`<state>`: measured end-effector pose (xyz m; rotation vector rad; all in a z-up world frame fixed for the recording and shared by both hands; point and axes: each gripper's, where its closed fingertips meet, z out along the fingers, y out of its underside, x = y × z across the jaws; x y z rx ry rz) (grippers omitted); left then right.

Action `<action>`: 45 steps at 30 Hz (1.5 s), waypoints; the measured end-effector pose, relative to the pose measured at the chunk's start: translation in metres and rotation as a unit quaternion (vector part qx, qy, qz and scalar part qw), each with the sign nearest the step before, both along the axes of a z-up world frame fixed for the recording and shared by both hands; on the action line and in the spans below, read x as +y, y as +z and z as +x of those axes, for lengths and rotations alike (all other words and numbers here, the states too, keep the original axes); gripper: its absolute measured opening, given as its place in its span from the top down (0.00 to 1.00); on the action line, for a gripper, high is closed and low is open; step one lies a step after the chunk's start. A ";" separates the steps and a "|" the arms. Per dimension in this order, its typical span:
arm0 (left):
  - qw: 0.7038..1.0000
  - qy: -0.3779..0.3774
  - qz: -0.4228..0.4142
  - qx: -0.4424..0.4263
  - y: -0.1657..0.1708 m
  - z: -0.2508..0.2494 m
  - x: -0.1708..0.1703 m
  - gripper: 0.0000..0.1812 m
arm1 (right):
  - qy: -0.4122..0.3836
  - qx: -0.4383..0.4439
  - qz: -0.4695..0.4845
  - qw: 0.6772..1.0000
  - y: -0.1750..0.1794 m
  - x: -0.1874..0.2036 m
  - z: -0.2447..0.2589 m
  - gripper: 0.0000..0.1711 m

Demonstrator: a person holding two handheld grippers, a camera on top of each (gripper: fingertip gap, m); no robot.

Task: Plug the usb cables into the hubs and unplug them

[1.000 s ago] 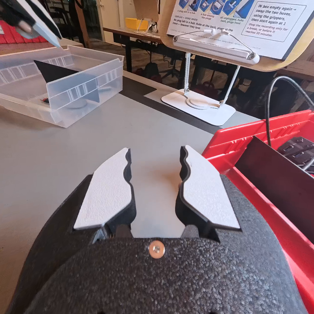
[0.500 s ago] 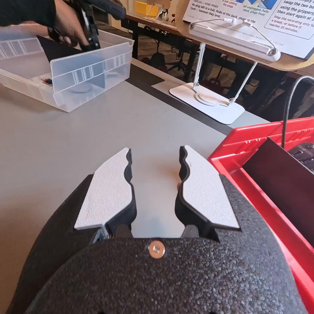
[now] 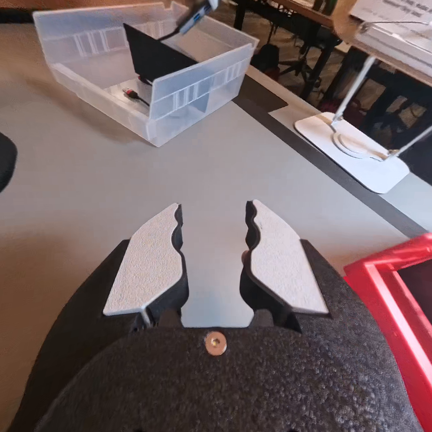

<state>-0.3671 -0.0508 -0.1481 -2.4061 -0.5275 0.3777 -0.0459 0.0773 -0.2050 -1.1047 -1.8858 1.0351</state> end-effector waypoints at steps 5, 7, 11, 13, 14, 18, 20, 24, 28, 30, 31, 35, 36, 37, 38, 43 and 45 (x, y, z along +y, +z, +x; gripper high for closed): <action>0.992 -0.056 0.098 0.065 0.081 0.066 -0.008 0.82 | 0.117 -0.038 0.025 0.992 0.037 -0.105 0.009 0.71; 0.986 -0.083 0.124 0.072 0.091 0.099 -0.009 0.82 | 0.159 -0.053 0.018 0.986 0.060 -0.154 0.018 0.71; 0.970 -0.122 0.197 0.071 0.096 0.158 -0.014 0.82 | 0.222 -0.060 0.020 0.973 0.110 -0.244 0.044 0.71; 0.960 -0.134 0.242 0.048 0.092 0.180 -0.016 0.82 | 0.254 -0.053 0.028 0.965 0.137 -0.286 0.061 0.70; 0.955 -0.137 0.262 0.037 0.090 0.189 -0.017 0.82 | 0.270 -0.050 0.031 0.961 0.149 -0.306 0.071 0.69; 0.940 -0.147 0.309 0.019 0.085 0.218 -0.018 0.83 | 0.337 -0.027 0.026 0.941 0.195 -0.373 0.119 0.65; 0.933 -0.151 0.326 0.012 0.087 0.229 -0.019 0.83 | 0.360 -0.018 0.003 0.933 0.214 -0.390 0.137 0.64; 0.919 -0.168 0.355 -0.001 0.096 0.254 -0.020 0.83 | 0.350 0.013 -0.056 0.935 0.246 -0.393 0.138 0.62; 0.909 -0.178 0.376 -0.010 0.097 0.275 -0.015 0.83 | 0.296 0.001 -0.111 0.949 0.252 -0.371 0.107 0.60; 0.903 -0.182 0.389 -0.022 0.094 0.284 -0.008 0.83 | 0.284 -0.008 -0.128 0.950 0.241 -0.358 0.100 0.60; 0.899 -0.180 0.398 -0.024 0.093 0.286 -0.005 0.83 | 0.282 -0.009 -0.140 0.949 0.233 -0.349 0.099 0.60; 0.889 -0.177 0.422 -0.034 0.087 0.288 0.006 0.83 | 0.232 0.020 -0.157 0.960 0.188 -0.281 0.071 0.61; 0.884 -0.180 0.429 -0.047 0.084 0.289 0.009 0.83 | 0.209 0.030 -0.153 0.965 0.173 -0.258 0.063 0.60; 0.880 -0.179 0.437 -0.059 0.081 0.289 0.012 0.83 | 0.179 0.045 -0.140 0.973 0.157 -0.233 0.054 0.61; 0.874 -0.178 0.447 -0.066 0.078 0.289 0.014 0.83 | 0.148 0.060 -0.128 0.979 0.141 -0.207 0.046 0.61; 0.840 -0.185 0.497 -0.111 0.063 0.298 0.028 0.83 | 0.053 0.080 -0.111 0.989 0.076 -0.125 0.009 0.60; 0.828 -0.194 0.508 -0.134 0.057 0.304 0.035 0.83 | 0.050 0.072 -0.121 0.989 0.056 -0.116 -0.003 0.58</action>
